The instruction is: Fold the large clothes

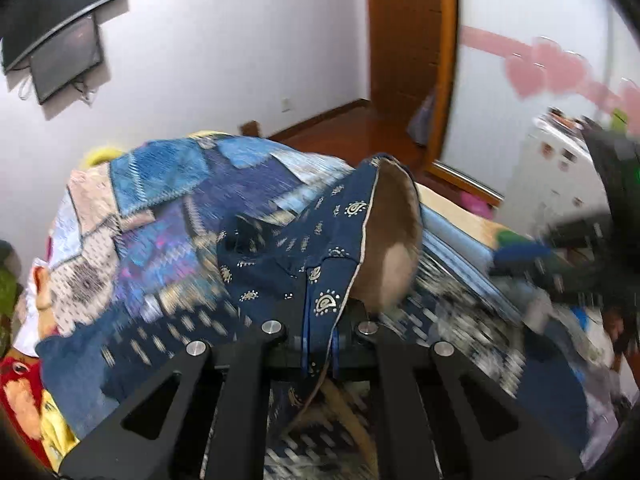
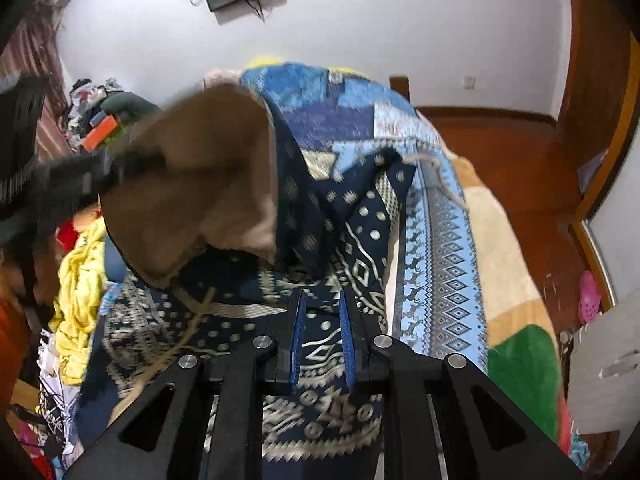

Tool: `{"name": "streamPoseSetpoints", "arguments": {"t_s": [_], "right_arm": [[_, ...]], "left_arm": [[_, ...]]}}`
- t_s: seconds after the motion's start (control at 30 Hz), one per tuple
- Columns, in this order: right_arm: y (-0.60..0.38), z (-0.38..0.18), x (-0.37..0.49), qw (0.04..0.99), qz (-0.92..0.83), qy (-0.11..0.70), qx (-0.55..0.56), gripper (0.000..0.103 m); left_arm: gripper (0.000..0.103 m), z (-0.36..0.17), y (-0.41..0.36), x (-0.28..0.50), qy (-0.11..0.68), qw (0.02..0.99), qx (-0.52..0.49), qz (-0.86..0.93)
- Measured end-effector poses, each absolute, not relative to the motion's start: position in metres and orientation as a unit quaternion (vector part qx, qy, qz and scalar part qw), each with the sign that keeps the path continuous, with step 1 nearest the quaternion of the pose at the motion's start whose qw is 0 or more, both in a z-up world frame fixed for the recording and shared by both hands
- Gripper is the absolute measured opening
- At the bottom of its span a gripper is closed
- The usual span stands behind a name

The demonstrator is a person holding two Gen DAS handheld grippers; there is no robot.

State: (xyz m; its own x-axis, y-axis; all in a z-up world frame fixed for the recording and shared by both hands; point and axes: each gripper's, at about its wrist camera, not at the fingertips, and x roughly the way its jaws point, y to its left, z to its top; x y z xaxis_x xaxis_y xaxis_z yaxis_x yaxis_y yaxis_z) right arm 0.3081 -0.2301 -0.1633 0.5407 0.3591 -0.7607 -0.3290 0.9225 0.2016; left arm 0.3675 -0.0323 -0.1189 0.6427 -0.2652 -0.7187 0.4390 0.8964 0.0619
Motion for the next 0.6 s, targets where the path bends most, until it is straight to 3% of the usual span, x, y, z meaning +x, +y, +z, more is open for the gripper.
{"name": "streamPoseSetpoints", "arguments": {"t_s": [0.33, 0.6], "right_arm": [[-0.217, -0.118, 0.257, 0.886, 0.215, 0.41, 0.007, 0.012], [-0.164, -0.161, 0.269, 0.856, 0.234, 0.461, -0.012, 0.012]], "left_arm": [[0.007, -0.19, -0.039, 0.268, 0.453, 0.85, 0.084, -0.256], [0.008, -0.211, -0.023, 0.228, 0.479, 0.842, 0.08, -0.236]]}}
